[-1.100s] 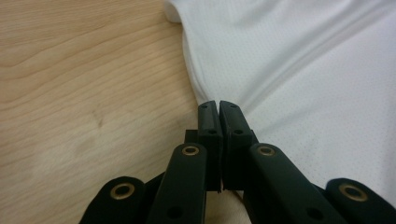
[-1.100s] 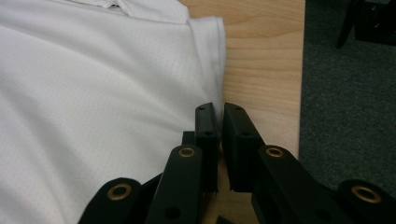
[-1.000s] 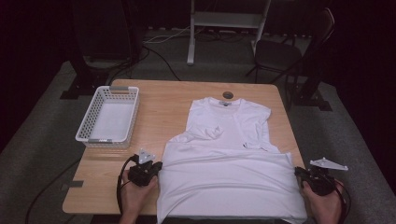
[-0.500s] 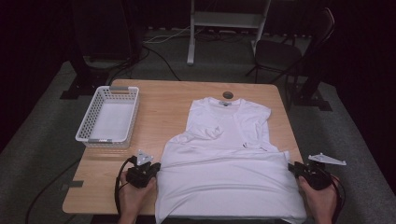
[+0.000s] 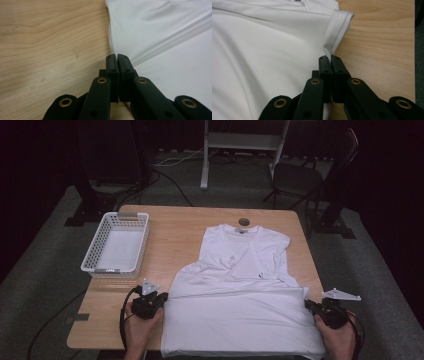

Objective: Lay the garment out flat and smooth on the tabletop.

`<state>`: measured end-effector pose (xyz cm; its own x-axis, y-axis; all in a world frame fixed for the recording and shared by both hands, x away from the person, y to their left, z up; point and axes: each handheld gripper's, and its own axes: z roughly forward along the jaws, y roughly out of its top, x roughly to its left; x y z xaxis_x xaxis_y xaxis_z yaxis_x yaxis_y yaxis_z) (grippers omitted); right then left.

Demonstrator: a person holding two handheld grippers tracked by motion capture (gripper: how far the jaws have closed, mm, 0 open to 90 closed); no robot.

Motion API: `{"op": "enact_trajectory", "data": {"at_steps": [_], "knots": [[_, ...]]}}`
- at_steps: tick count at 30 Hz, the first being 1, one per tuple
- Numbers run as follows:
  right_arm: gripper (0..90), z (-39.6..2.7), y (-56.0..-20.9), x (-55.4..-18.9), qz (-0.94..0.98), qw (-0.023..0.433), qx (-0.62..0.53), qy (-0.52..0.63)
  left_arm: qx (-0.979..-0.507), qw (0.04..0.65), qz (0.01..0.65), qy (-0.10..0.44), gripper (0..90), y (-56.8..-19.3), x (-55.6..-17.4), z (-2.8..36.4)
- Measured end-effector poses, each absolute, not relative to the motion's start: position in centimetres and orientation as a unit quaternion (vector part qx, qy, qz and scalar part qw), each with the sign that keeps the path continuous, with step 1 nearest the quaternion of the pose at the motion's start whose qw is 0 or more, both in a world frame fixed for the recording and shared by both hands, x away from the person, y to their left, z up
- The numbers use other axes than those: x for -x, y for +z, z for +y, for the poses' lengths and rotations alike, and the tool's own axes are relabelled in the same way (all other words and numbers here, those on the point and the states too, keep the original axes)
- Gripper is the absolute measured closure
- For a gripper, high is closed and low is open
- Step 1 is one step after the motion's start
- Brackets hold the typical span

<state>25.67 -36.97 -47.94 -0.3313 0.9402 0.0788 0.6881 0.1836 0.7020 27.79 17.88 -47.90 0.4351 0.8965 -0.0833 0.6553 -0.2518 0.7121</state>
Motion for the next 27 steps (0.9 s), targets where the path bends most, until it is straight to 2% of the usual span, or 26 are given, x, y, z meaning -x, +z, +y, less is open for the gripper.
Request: {"op": "enact_trajectory", "data": {"at_steps": [18,27], "knots": [[88.3,-40.3,-47.8,-21.4,0.718,0.200,-0.578,0.332,-0.788,0.355,0.478,0.156,89.0,-47.9,-25.8,16.4],[88.3,-39.5,-47.5,-20.8,0.726,0.203,-0.570,0.327,-0.783,0.358,0.484,0.154,89.1,-48.0,-24.2,17.2]]}}
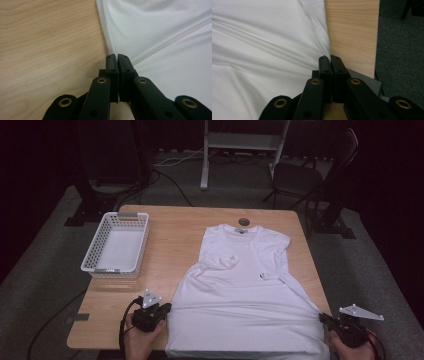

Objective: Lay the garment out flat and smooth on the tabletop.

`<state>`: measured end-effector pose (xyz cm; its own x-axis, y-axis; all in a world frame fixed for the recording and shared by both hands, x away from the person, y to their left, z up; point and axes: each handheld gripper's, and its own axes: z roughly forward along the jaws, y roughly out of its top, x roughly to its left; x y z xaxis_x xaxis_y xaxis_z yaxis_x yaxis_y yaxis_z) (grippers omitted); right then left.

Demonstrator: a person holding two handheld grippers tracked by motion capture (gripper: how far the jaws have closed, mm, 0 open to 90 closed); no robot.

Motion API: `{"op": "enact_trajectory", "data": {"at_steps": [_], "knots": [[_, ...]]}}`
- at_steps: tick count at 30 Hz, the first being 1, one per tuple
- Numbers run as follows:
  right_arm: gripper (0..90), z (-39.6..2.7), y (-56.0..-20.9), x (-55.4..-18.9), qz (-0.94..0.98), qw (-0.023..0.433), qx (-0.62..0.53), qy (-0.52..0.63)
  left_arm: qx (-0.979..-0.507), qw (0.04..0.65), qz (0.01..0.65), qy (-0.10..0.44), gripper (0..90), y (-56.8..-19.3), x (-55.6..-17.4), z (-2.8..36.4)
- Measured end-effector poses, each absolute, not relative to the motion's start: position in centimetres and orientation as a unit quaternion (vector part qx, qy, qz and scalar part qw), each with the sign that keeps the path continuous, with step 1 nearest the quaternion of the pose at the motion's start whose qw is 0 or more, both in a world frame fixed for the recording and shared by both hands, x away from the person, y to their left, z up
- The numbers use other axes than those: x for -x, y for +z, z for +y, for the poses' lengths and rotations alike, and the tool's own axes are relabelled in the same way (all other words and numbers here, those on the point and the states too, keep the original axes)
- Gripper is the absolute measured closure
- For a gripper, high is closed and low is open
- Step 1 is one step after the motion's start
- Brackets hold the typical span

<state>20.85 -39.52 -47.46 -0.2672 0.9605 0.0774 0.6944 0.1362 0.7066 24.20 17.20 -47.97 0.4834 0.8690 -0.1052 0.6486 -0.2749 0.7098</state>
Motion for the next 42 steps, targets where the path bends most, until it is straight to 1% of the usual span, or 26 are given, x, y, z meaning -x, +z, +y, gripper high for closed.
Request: {"op": "enact_trajectory", "data": {"at_steps": [11,14,16,19,21,23,30,36,38,42], "knots": [[88.3,-39.6,-47.4,-19.3,0.725,0.201,-0.572,0.327,-0.788,0.356,0.481,0.147,89.0,-47.9,-22.9,17.3],[87.9,-39.8,-47.4,-19.0,0.723,0.201,-0.575,0.326,-0.791,0.356,0.477,0.143,86.9,-47.9,-22.5,17.1],[85.1,-39.8,-47.3,-19.0,0.721,0.202,-0.576,0.327,-0.791,0.358,0.474,0.145,83.6,-47.8,-22.5,17.1],[76.2,-39.8,-46.9,-19.1,0.720,0.210,-0.573,0.331,-0.787,0.359,0.476,0.155,78.5,-47.7,-23.1,17.3],[74.3,-39.7,-46.4,-19.3,0.719,0.217,-0.569,0.336,-0.785,0.360,0.477,0.160,75.4,-47.6,-23.6,17.2],[73.0,-39.4,-46.0,-19.7,0.720,0.222,-0.562,0.341,-0.783,0.362,0.479,0.163,72.9,-47.6,-24.2,17.1],[71.4,-37.9,-45.2,-22.0,0.727,0.227,-0.543,0.354,-0.783,0.366,0.473,0.173,68.6,-47.3,-26.3,16.4],[70.2,-36.7,-45.2,-24.5,0.733,0.228,-0.533,0.357,-0.788,0.362,0.465,0.179,67.3,-47.2,-28.0,15.5],[69.0,-36.4,-45.2,-25.3,0.736,0.227,-0.529,0.357,-0.791,0.356,0.462,0.187,67.2,-47.3,-28.4,15.1],[69.2,-35.6,-45.3,-26.7,0.739,0.225,-0.524,0.358,-0.792,0.357,0.459,0.187,66.3,-47.5,-28.9,14.6]]}}
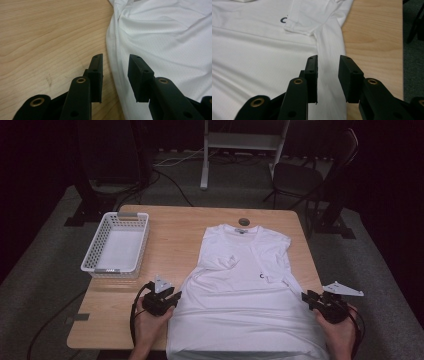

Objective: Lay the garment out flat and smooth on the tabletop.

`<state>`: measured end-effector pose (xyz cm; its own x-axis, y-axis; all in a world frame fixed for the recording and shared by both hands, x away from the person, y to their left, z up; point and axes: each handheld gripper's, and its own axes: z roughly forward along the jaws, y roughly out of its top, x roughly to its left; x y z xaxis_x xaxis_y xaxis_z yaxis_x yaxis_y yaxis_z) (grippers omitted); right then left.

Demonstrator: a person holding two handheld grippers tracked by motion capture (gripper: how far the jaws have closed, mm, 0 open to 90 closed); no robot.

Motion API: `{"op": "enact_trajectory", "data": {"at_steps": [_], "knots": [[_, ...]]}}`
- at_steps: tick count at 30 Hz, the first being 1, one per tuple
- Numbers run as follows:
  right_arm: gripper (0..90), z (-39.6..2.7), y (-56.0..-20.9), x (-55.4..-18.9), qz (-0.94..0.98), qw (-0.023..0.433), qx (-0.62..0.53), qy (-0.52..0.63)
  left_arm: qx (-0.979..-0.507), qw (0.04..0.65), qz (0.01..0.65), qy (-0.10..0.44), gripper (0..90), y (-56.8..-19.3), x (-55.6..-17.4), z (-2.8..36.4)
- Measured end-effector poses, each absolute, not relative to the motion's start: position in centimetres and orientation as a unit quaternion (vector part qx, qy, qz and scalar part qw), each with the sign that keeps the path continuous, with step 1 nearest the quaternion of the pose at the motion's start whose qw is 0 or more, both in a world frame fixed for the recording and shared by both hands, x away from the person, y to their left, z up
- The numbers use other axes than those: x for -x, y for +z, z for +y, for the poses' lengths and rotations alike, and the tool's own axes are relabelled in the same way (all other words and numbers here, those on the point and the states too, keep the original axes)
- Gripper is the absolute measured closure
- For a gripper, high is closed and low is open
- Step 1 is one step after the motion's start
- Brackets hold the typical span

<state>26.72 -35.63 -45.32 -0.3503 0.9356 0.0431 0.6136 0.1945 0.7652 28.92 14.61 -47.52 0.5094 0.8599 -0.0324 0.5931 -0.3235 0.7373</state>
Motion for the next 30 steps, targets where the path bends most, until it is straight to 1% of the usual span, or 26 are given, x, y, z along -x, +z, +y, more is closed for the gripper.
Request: {"op": "enact_trajectory", "data": {"at_steps": [8,19,30], "knots": [[68.7,-34.5,-45.7,-28.6,0.746,0.219,-0.518,0.358,-0.792,0.362,0.453,0.189,65.1,-47.8,-29.4,14.1],[69.1,-32.6,-46.5,-31.8,0.760,0.223,-0.514,0.331,-0.793,0.363,0.450,0.194,63.0,-48.3,-29.5,13.7],[69.9,-31.8,-47.2,-33.2,0.768,0.224,-0.517,0.305,-0.797,0.355,0.444,0.203,59.9,-48.4,-29.4,13.4]]}}
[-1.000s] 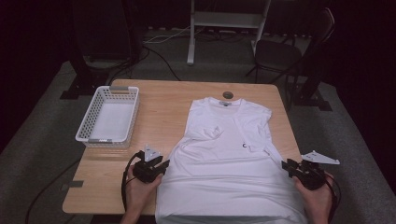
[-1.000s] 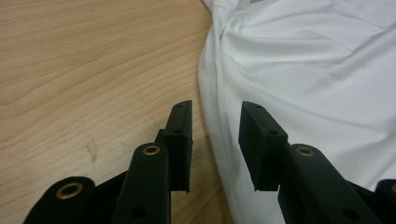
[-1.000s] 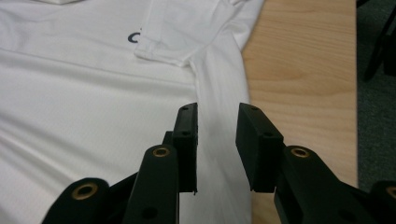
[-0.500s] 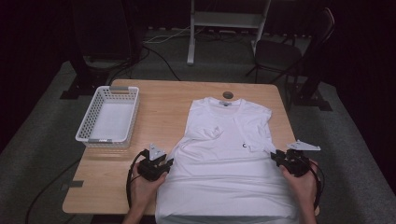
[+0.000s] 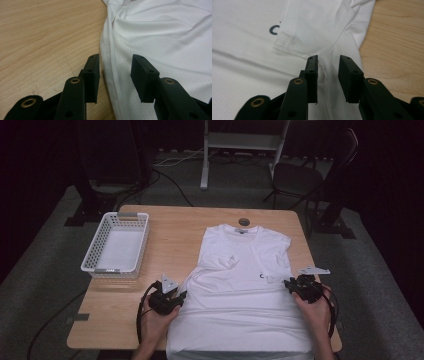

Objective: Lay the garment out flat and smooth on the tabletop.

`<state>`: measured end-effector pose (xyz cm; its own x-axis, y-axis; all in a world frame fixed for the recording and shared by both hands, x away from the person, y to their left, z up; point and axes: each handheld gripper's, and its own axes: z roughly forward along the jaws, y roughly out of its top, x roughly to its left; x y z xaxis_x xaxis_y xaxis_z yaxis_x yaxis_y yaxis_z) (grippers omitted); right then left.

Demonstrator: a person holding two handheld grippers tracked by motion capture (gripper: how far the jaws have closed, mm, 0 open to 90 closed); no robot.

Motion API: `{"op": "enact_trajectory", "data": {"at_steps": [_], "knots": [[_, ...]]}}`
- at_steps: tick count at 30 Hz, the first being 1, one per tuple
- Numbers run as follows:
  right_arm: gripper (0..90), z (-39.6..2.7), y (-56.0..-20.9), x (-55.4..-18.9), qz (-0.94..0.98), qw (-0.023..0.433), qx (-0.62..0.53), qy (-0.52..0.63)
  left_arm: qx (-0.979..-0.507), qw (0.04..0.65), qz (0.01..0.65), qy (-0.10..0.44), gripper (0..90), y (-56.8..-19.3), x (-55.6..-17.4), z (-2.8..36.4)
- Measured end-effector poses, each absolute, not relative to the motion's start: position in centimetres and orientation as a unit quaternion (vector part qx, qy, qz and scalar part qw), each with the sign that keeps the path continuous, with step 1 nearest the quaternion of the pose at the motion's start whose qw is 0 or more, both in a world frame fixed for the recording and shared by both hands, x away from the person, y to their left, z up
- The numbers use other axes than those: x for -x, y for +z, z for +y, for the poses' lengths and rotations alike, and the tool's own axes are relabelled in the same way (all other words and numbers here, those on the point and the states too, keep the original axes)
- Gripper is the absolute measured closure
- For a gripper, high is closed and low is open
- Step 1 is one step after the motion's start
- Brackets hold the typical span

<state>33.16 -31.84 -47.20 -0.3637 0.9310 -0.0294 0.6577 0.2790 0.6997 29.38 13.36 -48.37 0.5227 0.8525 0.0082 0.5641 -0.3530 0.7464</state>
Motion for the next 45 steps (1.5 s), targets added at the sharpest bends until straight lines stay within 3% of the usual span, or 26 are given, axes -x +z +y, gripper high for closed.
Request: {"op": "enact_trajectory", "data": {"at_steps": [5,7,10,35,45], "knots": [[75.3,-32.1,-47.5,-33.2,0.764,0.225,-0.526,0.298,-0.797,0.355,0.444,0.202,58.6,-48.4,-29.3,13.3],[85.1,-32.3,-47.4,-33.1,0.763,0.228,-0.528,0.296,-0.797,0.355,0.445,0.201,57.9,-48.4,-29.3,13.3],[87.3,-32.6,-47.3,-33.0,0.762,0.236,-0.529,0.290,-0.796,0.355,0.446,0.201,57.7,-48.4,-29.4,13.3],[87.5,-38.4,-46.3,-32.7,0.719,0.257,-0.577,0.289,-0.796,0.355,0.448,0.202,57.0,-48.4,-29.4,13.3],[74.7,-37.5,-45.6,-32.1,0.720,0.263,-0.564,0.307,-0.795,0.355,0.448,0.202,56.7,-48.4,-29.4,13.3]]}}
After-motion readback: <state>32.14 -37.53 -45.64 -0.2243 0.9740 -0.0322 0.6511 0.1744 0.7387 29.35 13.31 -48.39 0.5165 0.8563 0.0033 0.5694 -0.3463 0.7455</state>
